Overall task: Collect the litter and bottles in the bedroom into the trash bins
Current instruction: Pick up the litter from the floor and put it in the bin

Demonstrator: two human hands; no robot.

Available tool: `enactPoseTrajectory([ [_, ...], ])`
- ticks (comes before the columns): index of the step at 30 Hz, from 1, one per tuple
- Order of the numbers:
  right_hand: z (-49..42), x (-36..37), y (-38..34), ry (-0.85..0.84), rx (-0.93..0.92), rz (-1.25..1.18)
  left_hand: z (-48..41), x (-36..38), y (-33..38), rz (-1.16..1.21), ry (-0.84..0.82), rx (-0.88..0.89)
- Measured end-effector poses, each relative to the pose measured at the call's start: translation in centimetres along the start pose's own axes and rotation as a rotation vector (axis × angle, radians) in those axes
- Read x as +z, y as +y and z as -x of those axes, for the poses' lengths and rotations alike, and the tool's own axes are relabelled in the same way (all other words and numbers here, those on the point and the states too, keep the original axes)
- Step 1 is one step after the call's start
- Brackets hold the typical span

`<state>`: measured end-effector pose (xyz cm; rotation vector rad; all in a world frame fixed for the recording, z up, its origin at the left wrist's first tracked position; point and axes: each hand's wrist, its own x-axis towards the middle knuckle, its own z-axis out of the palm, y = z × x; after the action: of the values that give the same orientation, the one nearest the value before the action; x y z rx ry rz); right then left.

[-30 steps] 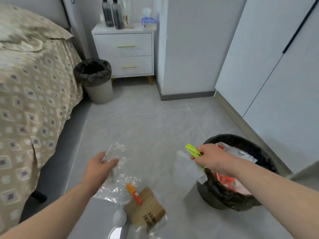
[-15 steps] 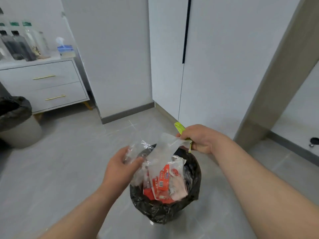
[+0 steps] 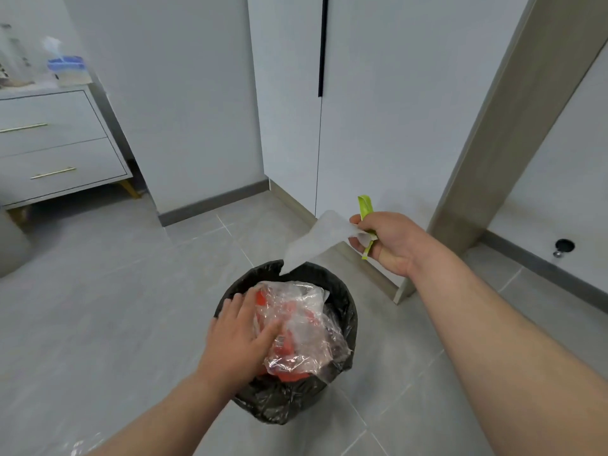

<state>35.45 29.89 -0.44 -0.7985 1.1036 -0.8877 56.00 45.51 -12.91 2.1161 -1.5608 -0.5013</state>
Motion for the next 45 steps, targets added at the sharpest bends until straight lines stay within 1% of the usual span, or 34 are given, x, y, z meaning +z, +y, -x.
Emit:
enactPoseTrajectory([
  [1, -0.1, 0.3, 0.5, -0.019, 0.003, 0.02, 0.6, -0.2, -0.9, -0.009, 0.027, -0.019],
  [2, -0.1, 0.7, 1.1, -0.043, 0.013, 0.044, 1.2, -0.3, -1.8, -0.033, 0.021, -0.045],
  [4, -0.5, 1.4, 3.2, -0.079, 0.061, 0.149, 2.2, -0.3, -3.3, -0.099, -0.085, -0.092],
  [5, -0.7, 1.7, 4.6, -0.086, 0.078, 0.266, 2.6, -0.2, -3.8, -0.115, -0.142, -0.091],
  [6, -1.0, 2.0, 6.3, -0.087, 0.081, 0.438, 2.8, -0.1, -4.2, -0.112, -0.168, -0.081],
  [9, -1.5, 2.7, 10.4, -0.092, -0.017, 1.143, 2.7, -0.2, -4.5, -0.05, -0.159, -0.068],
  [10, -1.5, 3.0, 11.2, -0.085, -0.07, 1.313, 2.7, -0.2, -4.5, -0.028, -0.147, -0.07],
  [11, -1.6, 3.4, 12.0, -0.071, -0.121, 1.408, 2.7, 0.0, -4.6, -0.011, -0.135, -0.073],
  [12, -1.4, 4.1, 12.5, -0.075, -0.147, 1.444, 2.7, 0.0, -4.6, 0.002, -0.131, -0.072],
  [13, -1.2, 4.8, 13.1, -0.124, -0.164, 1.458, 2.8, 0.1, -4.7, 0.017, -0.128, -0.071],
  [14, -1.0, 5.5, 13.8, -0.212, -0.174, 1.48, 2.9, 0.1, -4.7, 0.034, -0.124, -0.073],
  [16, -0.7, 6.6, 15.6, -0.372, -0.109, 1.55, 2.9, 0.1, -4.8, 0.065, -0.113, -0.078],
  [17, -0.7, 6.8, 16.5, -0.413, -0.069, 1.598, 2.9, 0.1, -4.9, 0.07, -0.108, -0.078],
  [19, -1.1, 6.8, 18.2, -0.423, -0.019, 1.681, 2.9, 0.2, -5.0, 0.083, -0.102, -0.076],
  [24, -2.8, 6.3, 21.0, -0.362, 0.093, 1.857, 2.8, 0.4, -5.4, 0.117, -0.087, -0.066],
  [26, -3.2, 6.2, 22.0, -0.397, 0.146, 1.956, 2.8, 0.6, -5.6, 0.139, -0.088, -0.066],
  [28, -3.5, 6.2, 22.9, -0.478, 0.213, 2.037, 2.9, 0.8, -5.7, 0.167, -0.087, -0.066],
  [30, -3.6, 6.1, 23.2, -0.578, 0.274, 2.076, 2.9, 0.8, -5.9, 0.164, -0.091, -0.065],
  [32, -3.4, 5.9, 22.6, -0.627, 0.303, 2.052, 2.8, 0.8, -5.9, 0.136, -0.098, -0.067],
  [35, -2.5, 6.3, 19.7, -0.613, 0.281, 2.019, 2.6, 0.5, -5.5, 0.107, -0.131, -0.072],
  [38, -1.1, 7.8, 15.4, -0.586, 0.224, 1.994, 3.1, -1.0, -5.0, 0.115, -0.108, -0.043],
  [39, -0.4, 8.6, 13.9, -0.572, 0.137, 1.986, 3.9, -2.0, -5.1, 0.136, -0.077, -0.038],
  [41, 1.4, 10.8, 11.6, -0.494, -0.165, 1.904, 6.0, -4.2, -6.2, 0.175, 0.008, -0.056],
  [42, 2.4, 12.3, 10.9, -0.457, -0.312, 1.816, 7.2, -5.4, -7.4, 0.178, 0.048, -0.084],
  [43, 3.4, 14.0, 10.6, -0.439, -0.392, 1.696, 8.6, -6.4, -9.0, 0.174, 0.079, -0.127],
  [45, 5.7, 17.7, 11.4, -0.485, -0.417, 1.455, 11.4, -8.0, -13.3, 0.166, 0.108, -0.272],
])
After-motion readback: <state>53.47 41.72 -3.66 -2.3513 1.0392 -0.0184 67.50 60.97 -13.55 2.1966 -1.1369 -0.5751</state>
